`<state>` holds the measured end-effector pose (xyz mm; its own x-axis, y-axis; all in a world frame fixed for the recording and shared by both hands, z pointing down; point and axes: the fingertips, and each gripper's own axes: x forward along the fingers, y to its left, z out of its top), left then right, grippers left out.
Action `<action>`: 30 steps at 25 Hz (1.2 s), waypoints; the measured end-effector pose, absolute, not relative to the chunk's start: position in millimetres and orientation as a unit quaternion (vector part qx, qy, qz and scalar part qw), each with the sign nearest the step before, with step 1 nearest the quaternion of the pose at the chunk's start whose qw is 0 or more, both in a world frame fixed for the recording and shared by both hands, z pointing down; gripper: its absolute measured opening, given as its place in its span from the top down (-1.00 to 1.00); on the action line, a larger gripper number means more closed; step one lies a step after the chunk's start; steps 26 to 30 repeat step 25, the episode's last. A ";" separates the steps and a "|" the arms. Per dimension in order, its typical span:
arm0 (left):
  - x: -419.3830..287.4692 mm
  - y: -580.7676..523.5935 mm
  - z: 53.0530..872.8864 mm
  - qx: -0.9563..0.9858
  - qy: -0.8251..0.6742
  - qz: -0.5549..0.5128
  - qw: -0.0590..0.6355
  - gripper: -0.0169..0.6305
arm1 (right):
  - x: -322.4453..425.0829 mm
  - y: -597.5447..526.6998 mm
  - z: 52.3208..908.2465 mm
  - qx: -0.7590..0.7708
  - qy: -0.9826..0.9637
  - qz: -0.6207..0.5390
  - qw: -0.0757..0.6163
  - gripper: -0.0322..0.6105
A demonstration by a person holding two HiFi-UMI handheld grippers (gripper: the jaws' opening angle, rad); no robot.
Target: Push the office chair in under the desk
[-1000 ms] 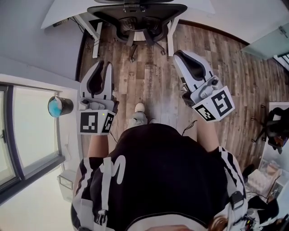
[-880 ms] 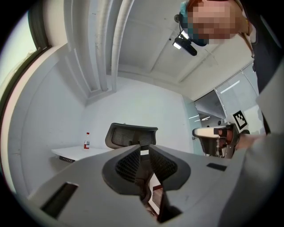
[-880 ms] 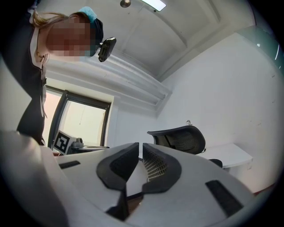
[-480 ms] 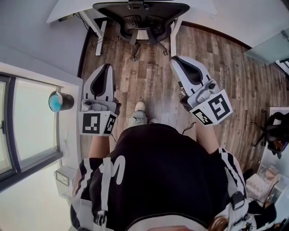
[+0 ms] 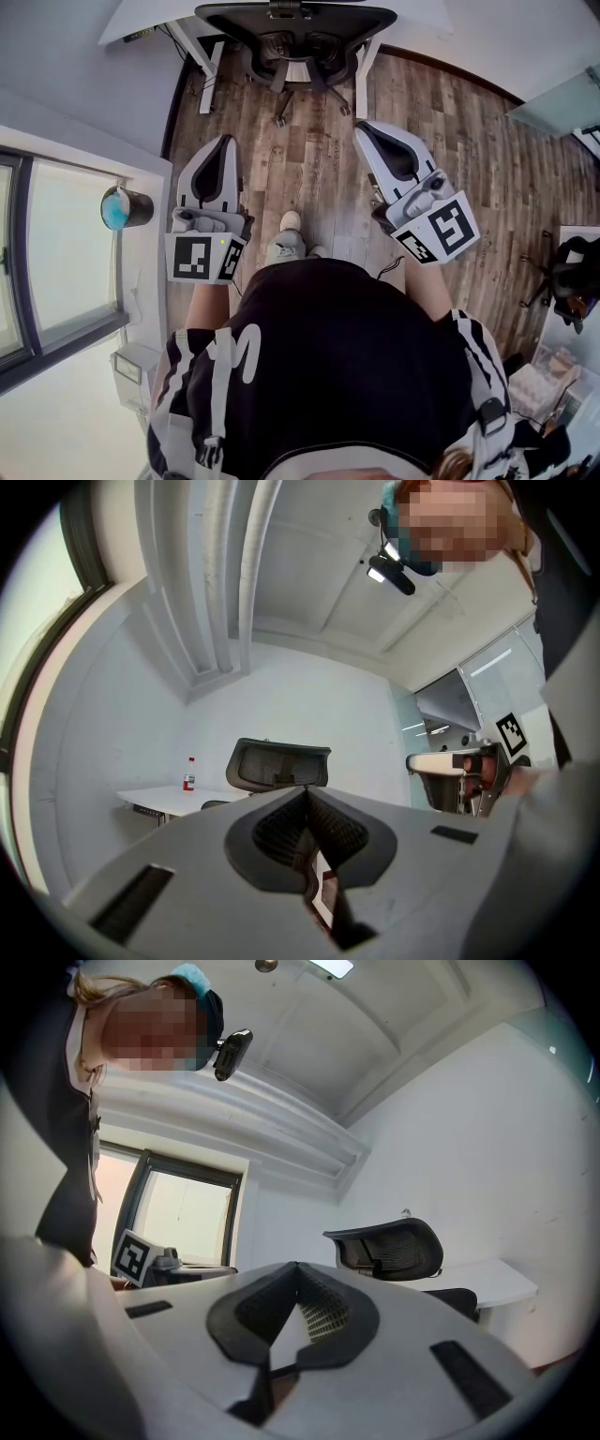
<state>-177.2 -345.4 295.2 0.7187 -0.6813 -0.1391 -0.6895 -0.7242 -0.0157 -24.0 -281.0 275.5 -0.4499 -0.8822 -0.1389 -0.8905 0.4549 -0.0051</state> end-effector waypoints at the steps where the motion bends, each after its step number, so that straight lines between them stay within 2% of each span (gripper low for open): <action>1: -177.2 -345.6 295.7 -0.926 0.370 0.062 0.033 0.92 | -24.6 -281.6 276.5 -0.520 0.851 0.034 0.059 0.87; 30: -175.1 -359.1 293.7 -0.926 0.370 0.064 0.032 0.92 | -29.4 -299.1 277.5 -0.512 0.857 0.040 0.041 0.87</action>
